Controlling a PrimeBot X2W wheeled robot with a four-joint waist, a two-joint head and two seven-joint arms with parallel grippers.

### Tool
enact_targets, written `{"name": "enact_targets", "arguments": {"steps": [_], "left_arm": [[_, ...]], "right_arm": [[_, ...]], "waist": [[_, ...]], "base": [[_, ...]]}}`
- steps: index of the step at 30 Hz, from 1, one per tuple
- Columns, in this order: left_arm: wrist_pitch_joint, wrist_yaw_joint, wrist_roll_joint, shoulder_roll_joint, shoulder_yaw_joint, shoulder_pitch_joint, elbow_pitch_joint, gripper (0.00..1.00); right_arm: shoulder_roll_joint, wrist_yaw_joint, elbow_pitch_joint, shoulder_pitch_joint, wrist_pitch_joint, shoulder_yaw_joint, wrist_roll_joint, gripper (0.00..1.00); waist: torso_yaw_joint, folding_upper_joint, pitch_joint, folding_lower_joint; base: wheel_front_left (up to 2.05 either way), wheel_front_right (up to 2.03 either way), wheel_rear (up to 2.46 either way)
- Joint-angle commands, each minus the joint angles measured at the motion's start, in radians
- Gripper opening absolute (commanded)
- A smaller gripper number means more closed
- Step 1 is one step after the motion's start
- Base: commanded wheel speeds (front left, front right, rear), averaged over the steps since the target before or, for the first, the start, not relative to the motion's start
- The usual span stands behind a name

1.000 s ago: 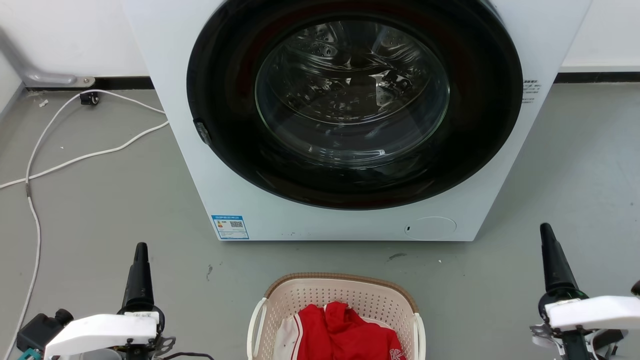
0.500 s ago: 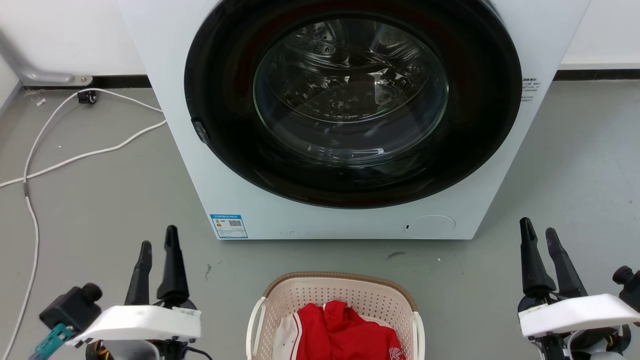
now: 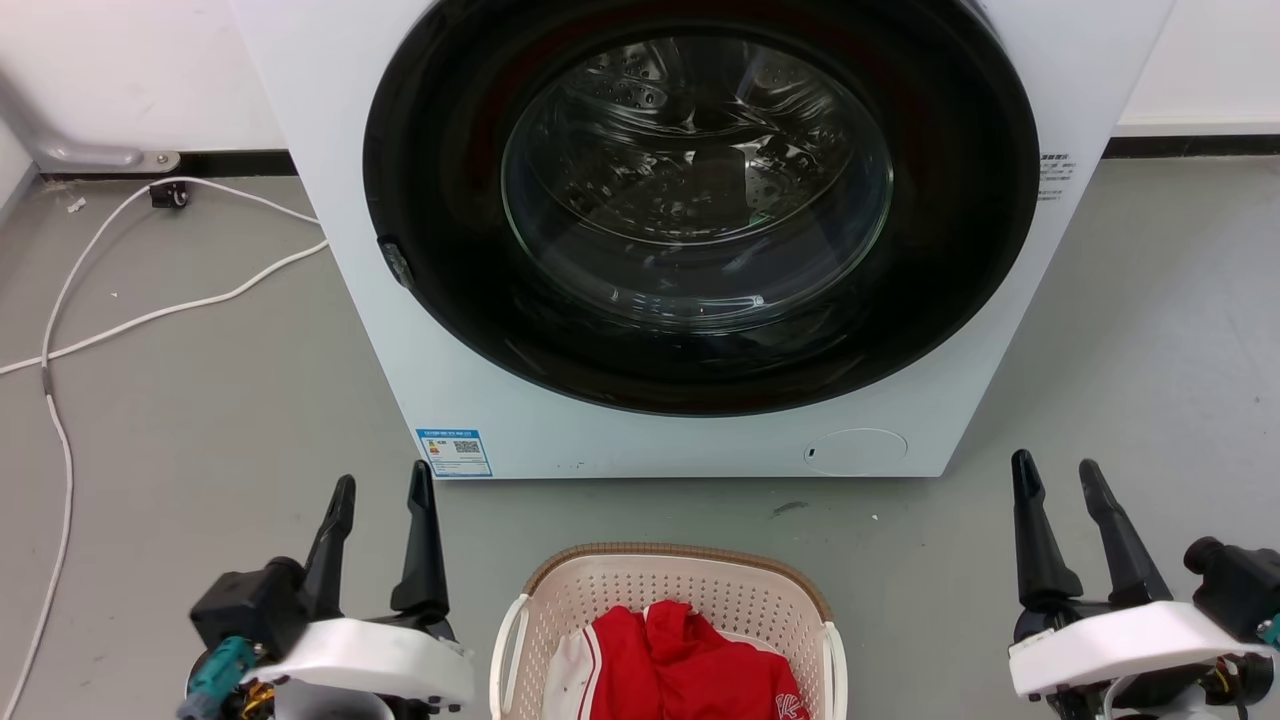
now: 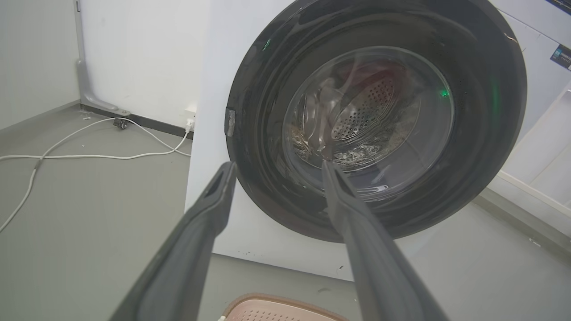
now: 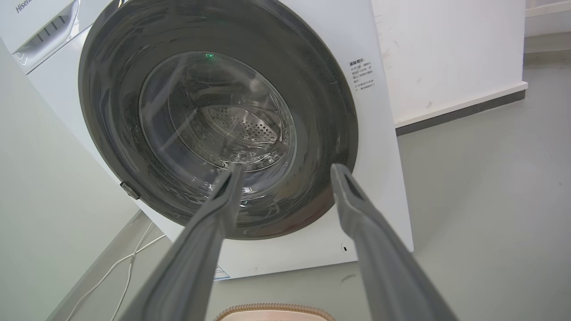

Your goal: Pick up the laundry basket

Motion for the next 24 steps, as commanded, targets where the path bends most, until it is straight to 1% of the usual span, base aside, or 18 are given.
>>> {"name": "enact_targets", "arguments": {"steps": [1, 8, 11, 15, 18, 22, 24], "left_arm": [[-0.012, 0.016, 0.033, 0.018, -0.023, -0.006, -0.009, 1.0], [-0.029, 0.087, 0.095, 0.061, -0.113, -0.012, -0.01, 1.0], [-0.036, 0.105, 0.104, 0.068, -0.135, -0.009, -0.004, 1.0], [-0.045, 0.112, 0.134, 0.085, -0.163, -0.009, 0.004, 1.0], [-0.052, 0.107, 0.151, 0.092, -0.18, -0.009, 0.011, 1.0], [-0.058, 0.114, 0.178, 0.096, -0.192, -0.01, 0.012, 1.0], [-0.064, 0.116, 0.205, 0.102, -0.208, -0.008, 0.019, 1.0]], "right_arm": [[-0.006, 0.001, -0.003, 0.006, -0.01, 0.003, -0.029, 1.0], [-0.007, 0.002, 0.015, 0.008, -0.027, 0.008, -0.111, 1.0], [-0.007, 0.002, 0.025, 0.011, -0.035, 0.011, -0.132, 1.0], [-0.007, 0.002, 0.029, 0.012, -0.045, 0.013, -0.171, 1.0], [-0.007, 0.002, 0.034, 0.015, -0.051, 0.012, -0.188, 1.0], [-0.007, 0.002, 0.037, 0.015, -0.058, 0.016, -0.214, 1.0], [-0.007, 0.002, 0.047, 0.021, -0.064, 0.019, -0.243, 1.0]], "waist": [[-0.001, 0.0, 0.0, -0.0001], [-0.003, 0.0, -0.001, -0.0001], [-0.005, 0.0, -0.001, -0.0001], [-0.007, 0.0, -0.002, -0.0001], [-0.008, 0.0, -0.002, -0.0001], [-0.01, 0.0, -0.002, -0.0001], [-0.01, 0.0, -0.002, -0.0001]], "base": [[0.0, 0.0, 0.0], [0.0, 0.0, 0.0], [0.0, 0.0, 0.0], [0.0, 0.0, 0.0], [0.0, 0.0, 0.0], [0.0, 0.0, 0.0], [0.0, 0.0, 0.0]]}}
